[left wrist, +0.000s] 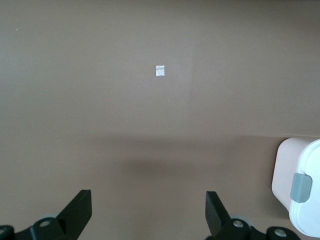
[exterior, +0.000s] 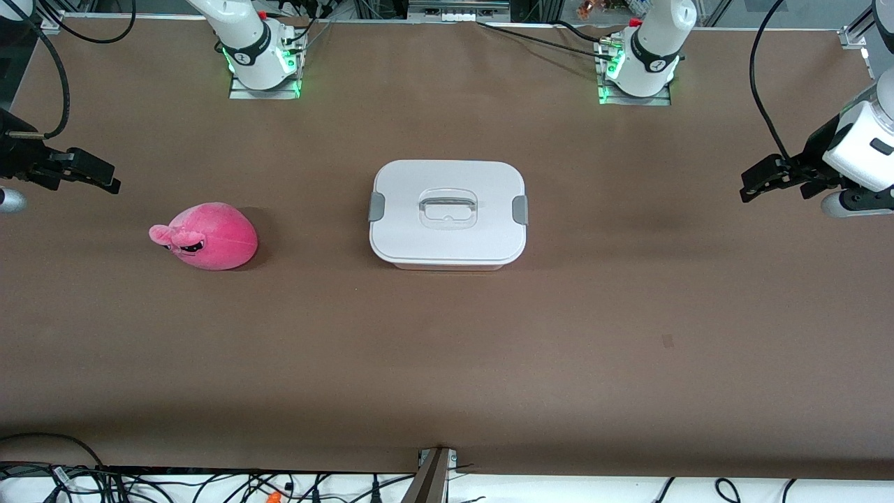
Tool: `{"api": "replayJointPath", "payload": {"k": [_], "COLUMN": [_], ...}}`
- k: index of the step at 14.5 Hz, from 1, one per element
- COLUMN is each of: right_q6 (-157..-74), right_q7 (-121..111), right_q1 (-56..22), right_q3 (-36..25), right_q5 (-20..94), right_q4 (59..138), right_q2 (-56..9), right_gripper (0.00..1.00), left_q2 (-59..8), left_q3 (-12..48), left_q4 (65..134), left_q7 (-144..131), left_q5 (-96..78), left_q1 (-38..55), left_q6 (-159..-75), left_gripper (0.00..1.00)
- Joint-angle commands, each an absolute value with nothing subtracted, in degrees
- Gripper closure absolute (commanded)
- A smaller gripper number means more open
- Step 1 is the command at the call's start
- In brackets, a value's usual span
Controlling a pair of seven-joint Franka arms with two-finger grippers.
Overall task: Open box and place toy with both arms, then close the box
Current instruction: 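Move the left gripper over the white box lid handle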
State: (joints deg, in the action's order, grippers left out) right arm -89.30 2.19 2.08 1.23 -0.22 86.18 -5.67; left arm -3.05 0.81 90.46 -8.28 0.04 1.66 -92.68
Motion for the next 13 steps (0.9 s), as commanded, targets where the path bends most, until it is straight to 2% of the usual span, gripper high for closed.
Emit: {"api": "replayJointPath", "payload": {"k": [1, 10, 13], "right_q6": [-88.42, -88.42, -88.42], "right_q7": [1.41, 1.32, 1.32], "right_q1": [2.46, 2.72, 2.9], "right_q3": [1.58, 1.58, 1.58], "right_q5": [-0.88, -0.7, -0.44], "right_q4": [84.38, 84.38, 84.38], "right_q2": [-6.5, -6.5, -6.5], "right_gripper": [0.0, 0.0, 0.0], "left_q2": [-4.04, -4.48, -4.4], "left_q3": [1.05, 1.23, 4.99], "left_q4": [88.68, 88.68, 88.51], "left_q7": [-8.26, -8.09, -7.65], "left_q5": [0.88, 0.09, 0.53], "left_q1": [1.41, 2.02, 3.43], "left_q6": [-92.37, -90.35, -89.04], "left_gripper": [0.0, 0.0, 0.0]}}
